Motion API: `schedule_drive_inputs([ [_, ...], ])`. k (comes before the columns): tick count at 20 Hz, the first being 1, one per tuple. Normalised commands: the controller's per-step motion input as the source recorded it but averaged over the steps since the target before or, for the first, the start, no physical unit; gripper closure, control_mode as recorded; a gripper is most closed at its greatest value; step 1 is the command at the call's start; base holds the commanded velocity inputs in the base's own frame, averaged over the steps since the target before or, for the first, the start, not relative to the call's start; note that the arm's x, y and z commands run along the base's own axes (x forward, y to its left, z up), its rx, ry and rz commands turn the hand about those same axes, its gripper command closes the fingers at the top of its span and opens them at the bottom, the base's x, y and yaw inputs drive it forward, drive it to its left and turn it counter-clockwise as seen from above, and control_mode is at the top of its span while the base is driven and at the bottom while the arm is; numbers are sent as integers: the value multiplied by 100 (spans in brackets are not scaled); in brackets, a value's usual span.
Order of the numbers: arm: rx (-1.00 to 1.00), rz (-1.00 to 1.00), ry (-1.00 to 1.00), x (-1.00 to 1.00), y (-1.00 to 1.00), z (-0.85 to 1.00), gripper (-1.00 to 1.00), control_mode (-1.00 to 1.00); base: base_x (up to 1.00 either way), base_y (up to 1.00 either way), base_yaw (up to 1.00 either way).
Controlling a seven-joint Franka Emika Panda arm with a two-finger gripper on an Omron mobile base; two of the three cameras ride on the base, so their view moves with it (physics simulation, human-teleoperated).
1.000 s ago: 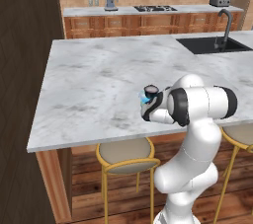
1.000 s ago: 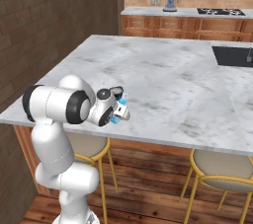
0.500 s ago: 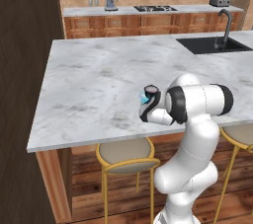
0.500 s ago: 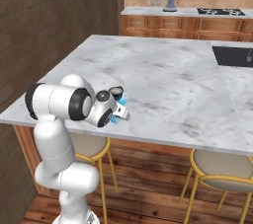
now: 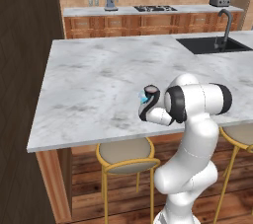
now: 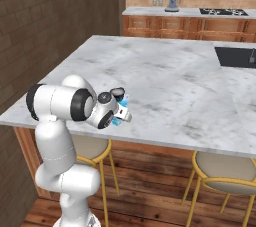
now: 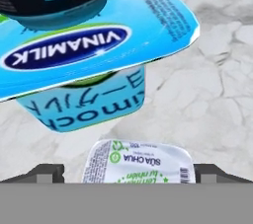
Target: Stack the yogurt containers by placing the smaller containers on top of the larger containers.
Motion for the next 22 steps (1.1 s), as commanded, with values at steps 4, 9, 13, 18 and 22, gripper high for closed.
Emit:
schedule_drive_inputs([
  [4, 0, 0, 0, -1, 0, -8, -100, -100, 0, 0, 0],
  [9, 0, 0, 0, 0, 0, -3, 100, -100, 0, 0, 0],
  [13, 0, 0, 0, 0, 0, 0, 100, -100, 0, 0, 0],
  [18, 0, 0, 0, 0, 0, 0, 100, -100, 0, 0, 0],
  [22, 2, 0, 0, -1, 0, 30, 100, -100, 0, 0, 0],
])
